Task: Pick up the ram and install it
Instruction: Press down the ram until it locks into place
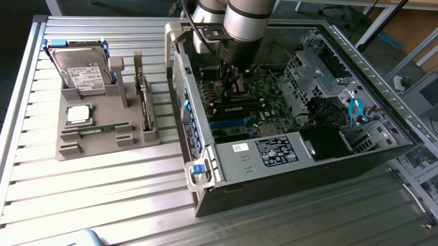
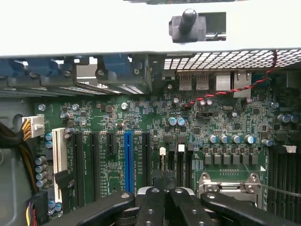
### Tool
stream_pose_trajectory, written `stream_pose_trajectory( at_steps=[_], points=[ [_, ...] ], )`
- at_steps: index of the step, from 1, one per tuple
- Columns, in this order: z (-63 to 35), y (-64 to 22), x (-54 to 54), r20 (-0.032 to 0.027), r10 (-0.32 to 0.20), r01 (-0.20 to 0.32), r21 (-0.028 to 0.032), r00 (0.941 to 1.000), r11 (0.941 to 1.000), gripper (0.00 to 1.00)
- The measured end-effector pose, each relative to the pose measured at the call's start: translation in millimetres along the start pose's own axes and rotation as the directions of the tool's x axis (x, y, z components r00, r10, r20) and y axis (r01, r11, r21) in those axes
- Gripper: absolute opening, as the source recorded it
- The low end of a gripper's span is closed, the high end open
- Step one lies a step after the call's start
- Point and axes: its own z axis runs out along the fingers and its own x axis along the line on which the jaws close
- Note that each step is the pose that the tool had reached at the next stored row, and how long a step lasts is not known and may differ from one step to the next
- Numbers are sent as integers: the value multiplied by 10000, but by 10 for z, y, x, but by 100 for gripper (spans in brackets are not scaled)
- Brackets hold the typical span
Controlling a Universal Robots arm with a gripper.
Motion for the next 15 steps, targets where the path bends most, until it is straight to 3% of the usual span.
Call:
stream_pose_trajectory(
  at_steps=[6,15],
  points=[
    [-9,-146,-1,0,-1,1,-24,10000,10000,11],
    [-10,-389,-3,3,-6,6,-111,10000,9999,11]
  ],
)
